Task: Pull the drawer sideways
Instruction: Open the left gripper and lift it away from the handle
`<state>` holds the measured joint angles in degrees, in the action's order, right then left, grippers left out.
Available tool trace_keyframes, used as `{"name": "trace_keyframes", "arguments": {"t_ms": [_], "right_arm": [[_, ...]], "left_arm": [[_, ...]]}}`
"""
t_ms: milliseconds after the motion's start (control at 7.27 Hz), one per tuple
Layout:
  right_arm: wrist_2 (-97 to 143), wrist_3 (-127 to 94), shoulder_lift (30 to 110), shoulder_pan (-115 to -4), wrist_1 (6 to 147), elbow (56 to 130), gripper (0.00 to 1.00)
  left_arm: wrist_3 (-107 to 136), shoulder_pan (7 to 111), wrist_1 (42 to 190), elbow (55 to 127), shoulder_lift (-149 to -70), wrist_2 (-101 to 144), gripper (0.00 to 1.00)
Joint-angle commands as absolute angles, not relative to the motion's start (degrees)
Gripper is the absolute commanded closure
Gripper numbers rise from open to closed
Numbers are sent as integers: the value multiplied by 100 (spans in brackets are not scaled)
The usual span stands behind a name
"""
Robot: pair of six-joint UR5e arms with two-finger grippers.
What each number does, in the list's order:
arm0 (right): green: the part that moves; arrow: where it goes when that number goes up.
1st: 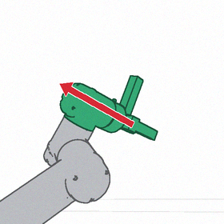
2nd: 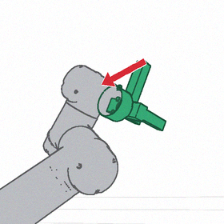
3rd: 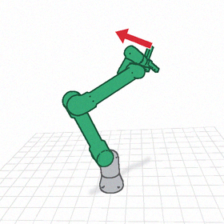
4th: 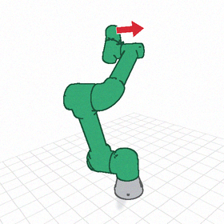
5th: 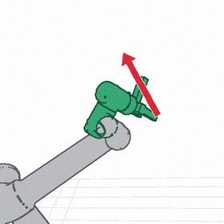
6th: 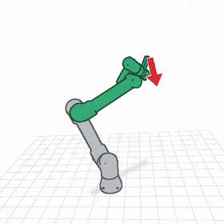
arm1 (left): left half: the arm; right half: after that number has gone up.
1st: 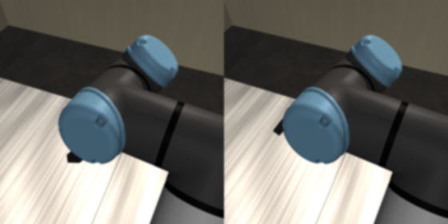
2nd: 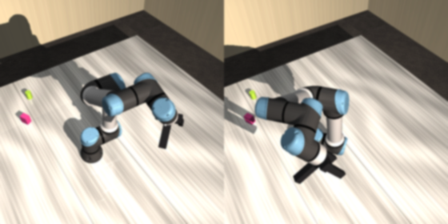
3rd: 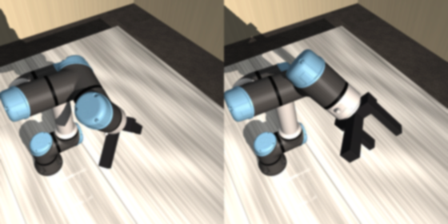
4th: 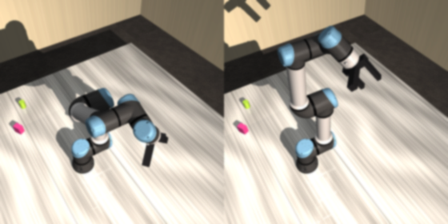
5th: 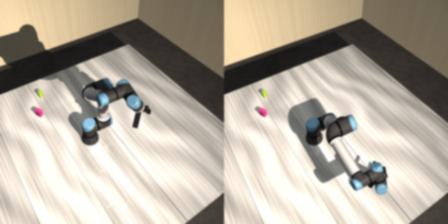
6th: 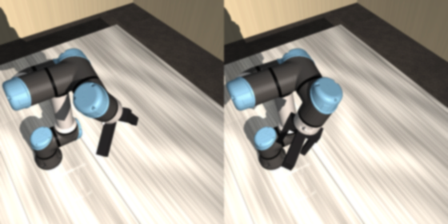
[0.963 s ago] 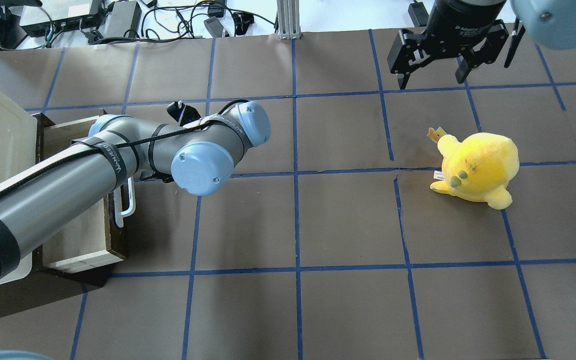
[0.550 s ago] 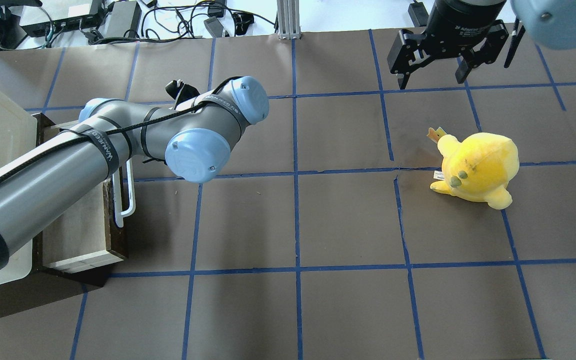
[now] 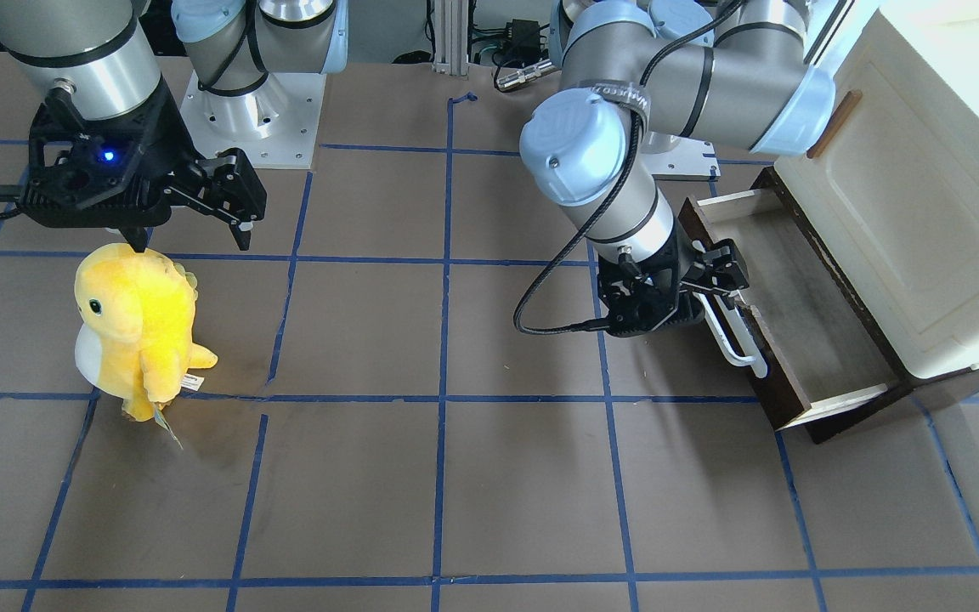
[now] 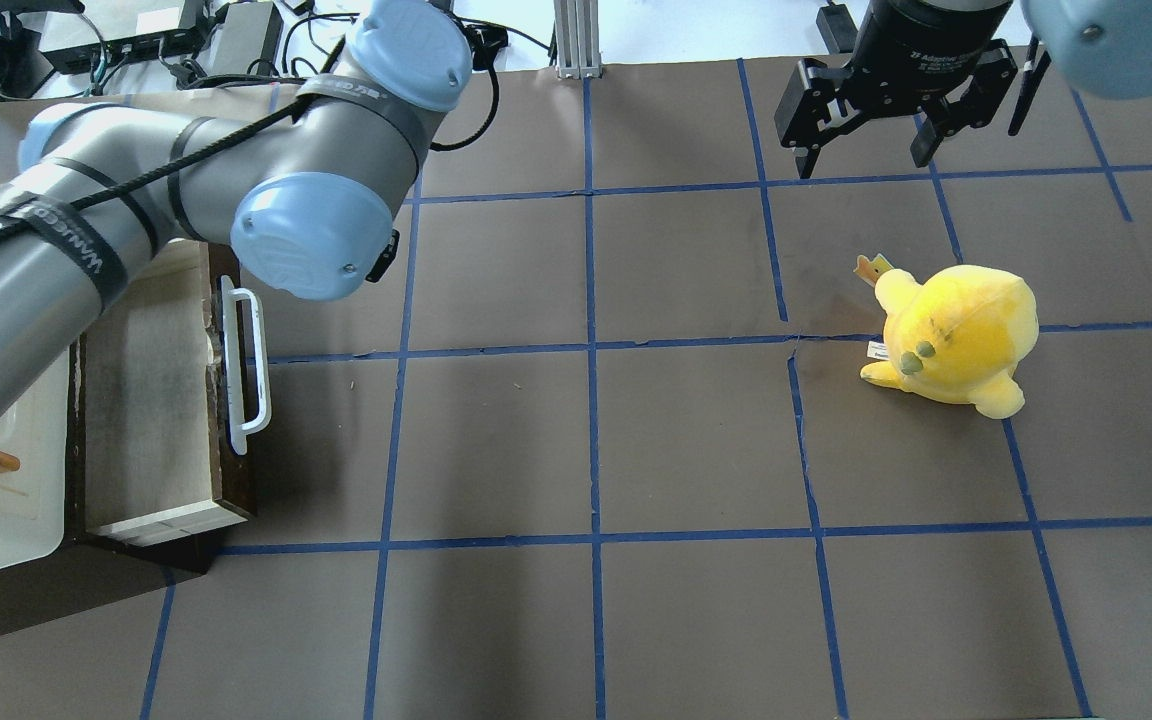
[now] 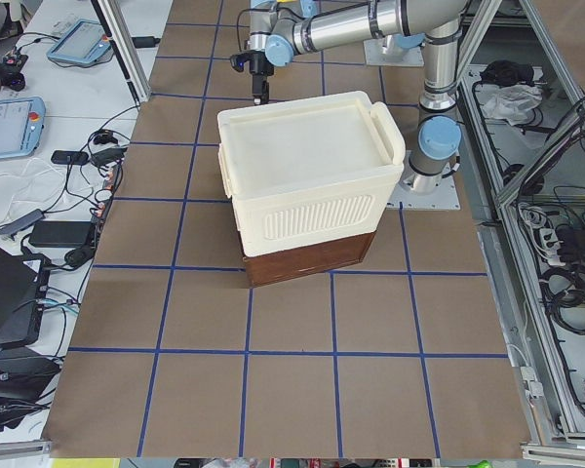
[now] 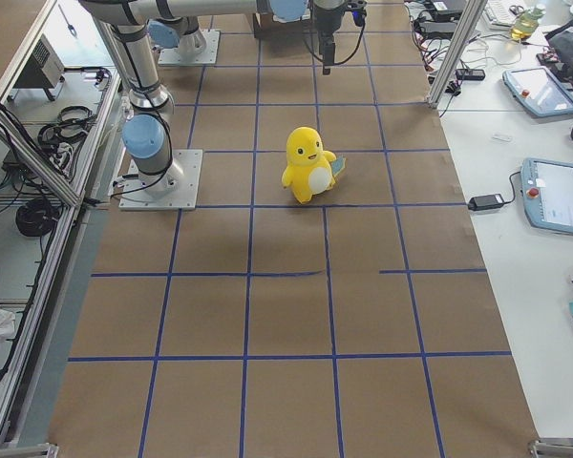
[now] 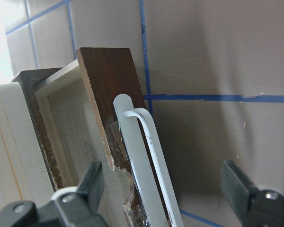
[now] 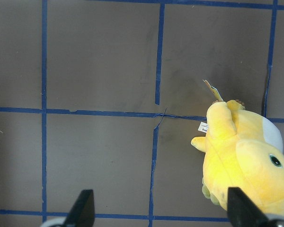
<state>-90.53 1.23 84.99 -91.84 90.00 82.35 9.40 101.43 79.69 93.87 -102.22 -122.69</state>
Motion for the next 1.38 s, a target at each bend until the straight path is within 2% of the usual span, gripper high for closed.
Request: {"name": "trace_keyframes", "arguments": {"t_ms": [0, 275, 550, 688, 825, 1238], "right_arm": [[-9053, 123, 8499, -9185, 9000, 8235, 0], [-9053, 123, 8499, -9185, 9000, 8235, 0], [-9053, 123, 8499, -9185, 9000, 8235, 0], [-9053, 123, 8499, -9185, 9000, 8235, 0], [-9053, 123, 8499, -9185, 9000, 8235, 0], [-9053, 123, 8499, -9185, 9000, 8235, 0]], "left_arm": [[416, 9766, 7972, 9343, -9601, -10932, 11], [-189, 9747, 7972, 9351, -8994, -10023, 12], [-325, 9668, 7658, 9334, -8676, -9355, 18], [-264, 9503, 7629, 9334, -8597, -9134, 13], [-264, 9179, 7646, 9317, -8578, -8793, 0], [-299, 9017, 7796, 9422, -8526, -8654, 0]]}}
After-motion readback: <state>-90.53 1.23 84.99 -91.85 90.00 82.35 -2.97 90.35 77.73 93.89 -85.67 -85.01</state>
